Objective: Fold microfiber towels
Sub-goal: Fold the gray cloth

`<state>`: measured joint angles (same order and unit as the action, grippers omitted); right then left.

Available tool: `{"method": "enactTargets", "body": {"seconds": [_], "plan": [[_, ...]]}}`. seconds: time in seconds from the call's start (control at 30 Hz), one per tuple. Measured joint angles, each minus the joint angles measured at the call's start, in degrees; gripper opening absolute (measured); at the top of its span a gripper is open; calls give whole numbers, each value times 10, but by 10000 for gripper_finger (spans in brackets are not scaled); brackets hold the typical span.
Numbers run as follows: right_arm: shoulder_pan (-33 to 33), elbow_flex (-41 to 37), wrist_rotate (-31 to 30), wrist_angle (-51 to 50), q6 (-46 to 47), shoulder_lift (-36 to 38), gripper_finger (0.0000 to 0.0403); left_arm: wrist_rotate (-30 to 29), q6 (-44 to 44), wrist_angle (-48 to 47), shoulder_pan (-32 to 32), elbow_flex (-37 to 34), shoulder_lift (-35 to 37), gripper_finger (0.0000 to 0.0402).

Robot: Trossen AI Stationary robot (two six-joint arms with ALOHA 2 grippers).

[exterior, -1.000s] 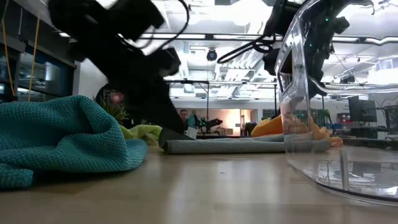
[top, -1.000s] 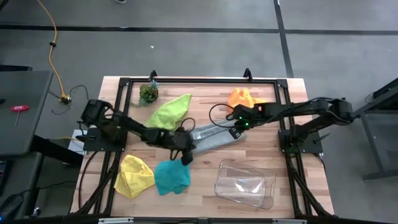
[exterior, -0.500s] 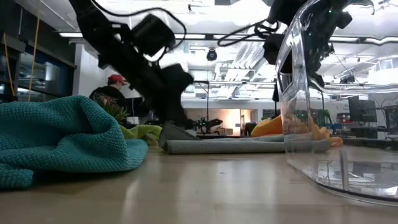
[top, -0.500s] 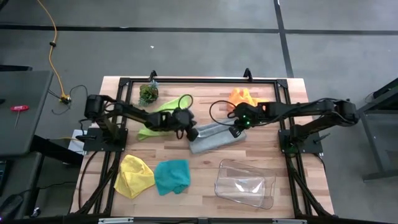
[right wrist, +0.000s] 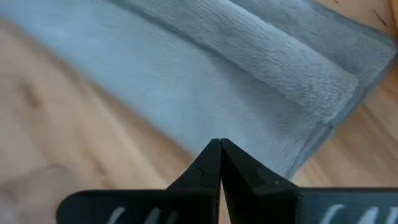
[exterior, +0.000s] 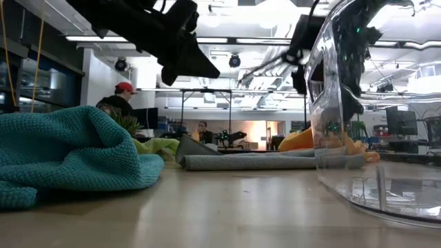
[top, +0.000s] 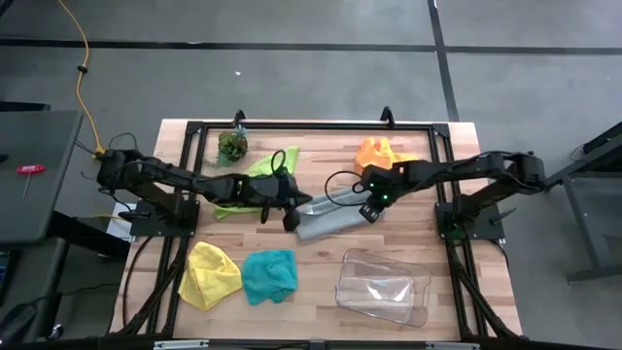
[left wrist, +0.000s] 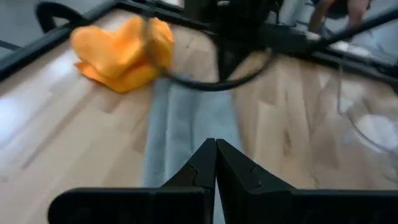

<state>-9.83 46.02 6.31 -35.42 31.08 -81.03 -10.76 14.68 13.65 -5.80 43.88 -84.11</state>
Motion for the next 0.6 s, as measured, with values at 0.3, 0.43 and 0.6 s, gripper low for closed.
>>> {"method": "enactTargets", "body": {"seconds": [0.3,0.43,0.6], "plan": [[-39,0,-7,29,-16,-94,0,-3,58,65,70,0,-70,0],[-44,0,-31,57,-12,-105,0,-14,91,74,85,0,-115,0],[-58,0,-65,117,27,-97,0,-14,124,76,99,0,-161,0]]}}
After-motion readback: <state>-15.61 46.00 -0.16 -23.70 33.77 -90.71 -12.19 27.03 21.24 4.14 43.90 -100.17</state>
